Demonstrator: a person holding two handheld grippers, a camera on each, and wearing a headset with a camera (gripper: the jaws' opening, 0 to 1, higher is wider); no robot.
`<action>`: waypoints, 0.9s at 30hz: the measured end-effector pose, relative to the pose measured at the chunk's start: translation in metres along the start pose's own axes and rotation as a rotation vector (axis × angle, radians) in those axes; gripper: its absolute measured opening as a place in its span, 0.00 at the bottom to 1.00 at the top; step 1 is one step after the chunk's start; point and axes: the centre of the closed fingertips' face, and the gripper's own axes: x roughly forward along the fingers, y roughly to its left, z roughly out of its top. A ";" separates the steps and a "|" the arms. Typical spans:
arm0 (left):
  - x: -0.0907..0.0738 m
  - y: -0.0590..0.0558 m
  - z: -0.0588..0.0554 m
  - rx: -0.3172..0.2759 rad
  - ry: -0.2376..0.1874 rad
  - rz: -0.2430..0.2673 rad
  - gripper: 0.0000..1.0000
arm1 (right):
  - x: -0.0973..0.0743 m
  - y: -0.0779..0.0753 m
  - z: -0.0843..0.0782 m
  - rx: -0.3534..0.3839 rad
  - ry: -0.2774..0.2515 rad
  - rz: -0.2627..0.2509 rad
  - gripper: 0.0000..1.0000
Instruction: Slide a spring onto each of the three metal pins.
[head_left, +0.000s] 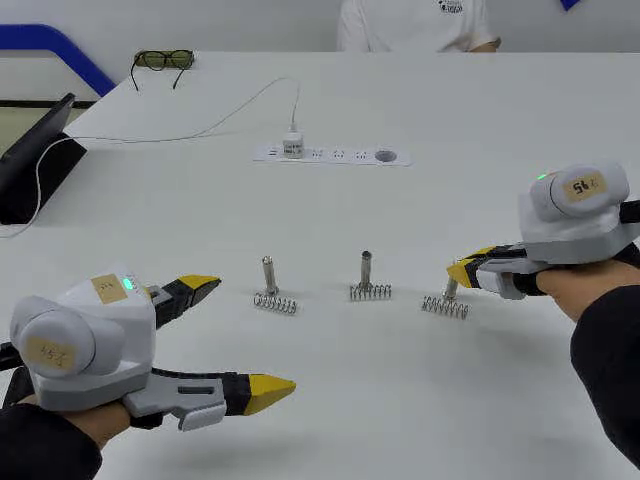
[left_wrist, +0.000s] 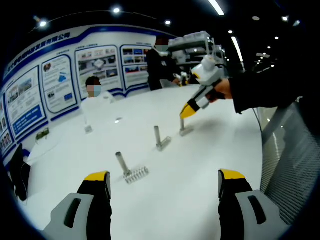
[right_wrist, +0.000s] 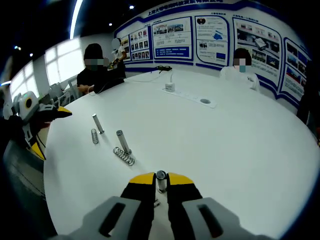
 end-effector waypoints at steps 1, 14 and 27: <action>0.000 0.000 0.000 0.001 -0.001 0.001 0.90 | 0.000 0.000 0.000 -0.002 0.000 0.001 0.10; -0.001 -0.001 0.000 0.001 -0.001 -0.002 0.90 | -0.009 0.001 -0.010 -0.038 0.023 0.021 0.13; 0.003 -0.003 -0.002 -0.004 -0.008 -0.014 0.90 | -0.008 0.011 -0.035 -0.120 0.046 0.109 0.16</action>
